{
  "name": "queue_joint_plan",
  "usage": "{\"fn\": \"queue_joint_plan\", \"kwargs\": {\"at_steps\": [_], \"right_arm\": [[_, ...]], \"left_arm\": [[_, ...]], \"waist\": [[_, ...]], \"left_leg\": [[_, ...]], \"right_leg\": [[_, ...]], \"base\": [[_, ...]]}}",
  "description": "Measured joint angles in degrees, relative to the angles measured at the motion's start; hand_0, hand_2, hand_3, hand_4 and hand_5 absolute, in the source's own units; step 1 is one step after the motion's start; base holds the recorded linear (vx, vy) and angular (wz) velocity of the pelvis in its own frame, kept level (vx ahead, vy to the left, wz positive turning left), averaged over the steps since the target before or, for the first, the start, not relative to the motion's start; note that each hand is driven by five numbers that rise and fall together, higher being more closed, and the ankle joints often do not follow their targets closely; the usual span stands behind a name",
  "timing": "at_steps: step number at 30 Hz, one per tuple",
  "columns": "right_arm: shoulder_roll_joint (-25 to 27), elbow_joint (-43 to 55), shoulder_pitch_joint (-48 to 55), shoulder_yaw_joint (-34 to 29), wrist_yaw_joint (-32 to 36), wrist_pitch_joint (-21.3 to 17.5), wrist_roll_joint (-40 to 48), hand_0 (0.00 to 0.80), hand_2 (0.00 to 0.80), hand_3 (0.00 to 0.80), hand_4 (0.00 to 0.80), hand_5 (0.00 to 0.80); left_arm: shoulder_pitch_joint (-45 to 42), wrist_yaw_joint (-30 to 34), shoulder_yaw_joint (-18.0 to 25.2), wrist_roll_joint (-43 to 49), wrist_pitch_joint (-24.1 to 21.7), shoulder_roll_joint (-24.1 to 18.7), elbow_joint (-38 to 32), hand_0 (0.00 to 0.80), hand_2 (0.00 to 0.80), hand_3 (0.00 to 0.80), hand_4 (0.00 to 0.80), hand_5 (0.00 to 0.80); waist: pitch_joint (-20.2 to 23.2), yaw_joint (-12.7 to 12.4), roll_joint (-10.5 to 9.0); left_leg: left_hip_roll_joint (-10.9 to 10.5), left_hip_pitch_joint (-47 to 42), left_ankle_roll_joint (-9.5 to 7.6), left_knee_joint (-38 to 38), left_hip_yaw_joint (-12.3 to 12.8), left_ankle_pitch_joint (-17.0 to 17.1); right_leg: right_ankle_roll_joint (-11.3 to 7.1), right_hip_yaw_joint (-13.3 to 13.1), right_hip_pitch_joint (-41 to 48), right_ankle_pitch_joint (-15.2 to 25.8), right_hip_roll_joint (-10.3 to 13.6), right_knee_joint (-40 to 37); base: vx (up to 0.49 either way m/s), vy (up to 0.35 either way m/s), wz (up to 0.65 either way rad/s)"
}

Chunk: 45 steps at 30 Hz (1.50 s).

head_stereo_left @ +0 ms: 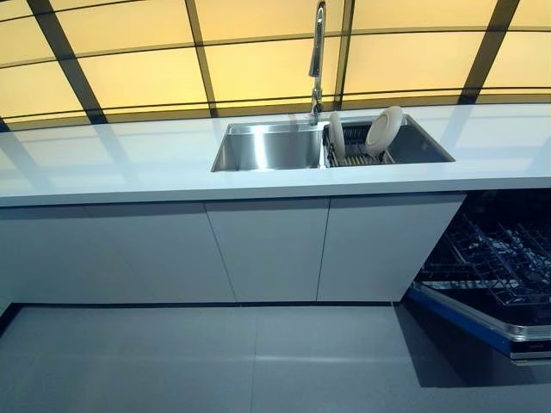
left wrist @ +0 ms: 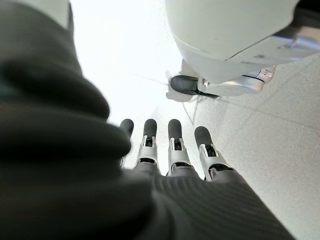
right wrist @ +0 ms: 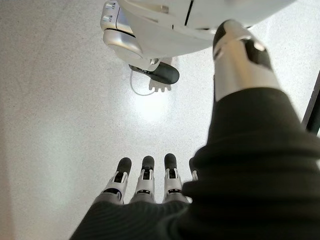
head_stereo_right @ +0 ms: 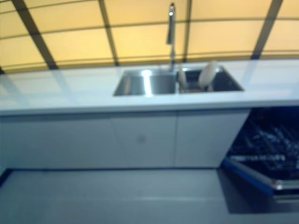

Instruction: Take plates into dishwasher

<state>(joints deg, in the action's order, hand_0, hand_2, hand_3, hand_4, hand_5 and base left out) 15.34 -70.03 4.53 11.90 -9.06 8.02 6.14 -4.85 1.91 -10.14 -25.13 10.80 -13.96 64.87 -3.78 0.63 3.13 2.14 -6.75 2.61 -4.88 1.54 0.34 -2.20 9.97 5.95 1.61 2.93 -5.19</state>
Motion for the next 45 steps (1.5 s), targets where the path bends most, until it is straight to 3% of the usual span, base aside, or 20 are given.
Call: {"fn": "queue_joint_plan", "kwargs": {"at_steps": [10,43,45], "right_arm": [[0.3,-0.8,-0.9,-0.1,3.7,-0.2,0.0,0.0,0.0,0.0,0.0,0.0],[0.5,0.3,-3.3,1.7,5.2,2.0,-1.6,0.0,0.0,0.0,0.0,0.0],[0.6,0.9,-4.8,2.5,5.9,2.3,-1.7,0.0,0.0,0.0,0.0,0.0]], "left_arm": [[0.1,-1.4,0.1,-0.6,0.2,0.0,0.0,0.0,0.0,0.0,0.0,0.0],[0.7,-2.5,0.1,-0.5,1.3,0.0,-0.1,0.0,0.0,0.0,0.0,0.0],[1.3,-2.8,0.1,-0.5,1.3,-0.2,0.0,0.0,0.0,0.0,0.0,0.0]], "waist": [[-0.5,0.0,-0.34],[-0.4,-0.1,-1.2],[-1.2,-0.2,-1.58]], "left_leg": [[0.0,-1.5,-0.2,0.0,0.0,-0.1],[0.3,-1.7,-0.25,0.1,0.1,-0.3],[1.1,-0.3,0.29,3.8,0.2,-1.7]], "right_leg": [[-0.08,0.0,1.3,-0.1,0.0,0.0],[-0.09,-0.1,1.8,-0.3,-0.3,0.1],[0.45,-0.2,1.3,-1.0,-0.6,1.2]], "base": [[0.0,0.0,0.0],[0.006,-0.028,0.0],[-0.012,-0.194,-0.02]]}}
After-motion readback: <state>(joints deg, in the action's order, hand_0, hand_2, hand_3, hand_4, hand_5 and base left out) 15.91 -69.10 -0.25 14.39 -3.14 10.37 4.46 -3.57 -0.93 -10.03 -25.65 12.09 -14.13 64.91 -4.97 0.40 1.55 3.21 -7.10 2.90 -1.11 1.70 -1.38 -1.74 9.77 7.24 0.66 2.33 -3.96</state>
